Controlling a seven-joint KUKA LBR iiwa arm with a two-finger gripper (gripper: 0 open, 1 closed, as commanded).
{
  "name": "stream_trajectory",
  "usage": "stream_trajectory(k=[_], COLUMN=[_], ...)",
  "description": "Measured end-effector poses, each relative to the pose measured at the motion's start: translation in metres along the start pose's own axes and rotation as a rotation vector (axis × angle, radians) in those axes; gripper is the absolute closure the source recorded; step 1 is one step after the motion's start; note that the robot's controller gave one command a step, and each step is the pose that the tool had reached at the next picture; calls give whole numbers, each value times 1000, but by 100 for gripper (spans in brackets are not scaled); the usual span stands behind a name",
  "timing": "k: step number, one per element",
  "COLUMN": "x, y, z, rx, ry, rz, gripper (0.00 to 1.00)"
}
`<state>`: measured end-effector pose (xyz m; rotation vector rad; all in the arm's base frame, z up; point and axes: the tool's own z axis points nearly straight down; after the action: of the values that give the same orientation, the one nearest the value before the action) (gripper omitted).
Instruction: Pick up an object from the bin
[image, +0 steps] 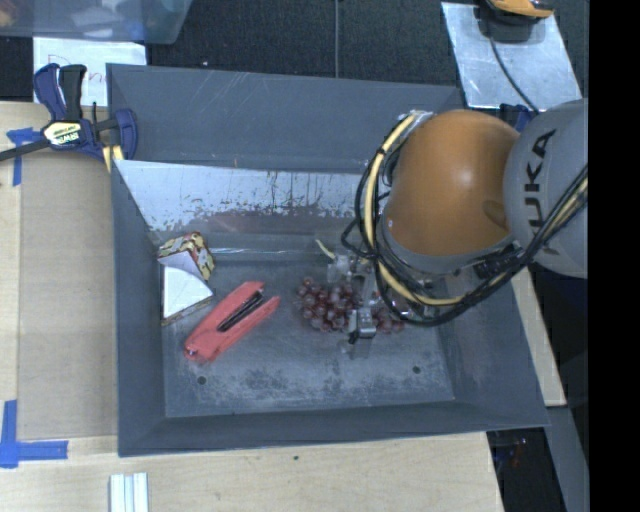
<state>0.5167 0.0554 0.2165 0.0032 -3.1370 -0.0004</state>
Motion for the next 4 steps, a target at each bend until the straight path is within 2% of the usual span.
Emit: stream_trajectory(k=[1, 2, 3, 4], x=[-2, -34, -51, -63], y=[0, -38, -47, -66], z=[-4, 71, 126, 144], rx=[0, 0, -4, 0], ry=[-8, -14, -16, -15], rz=[2, -5, 232, 164], gripper=[0, 0, 0, 0])
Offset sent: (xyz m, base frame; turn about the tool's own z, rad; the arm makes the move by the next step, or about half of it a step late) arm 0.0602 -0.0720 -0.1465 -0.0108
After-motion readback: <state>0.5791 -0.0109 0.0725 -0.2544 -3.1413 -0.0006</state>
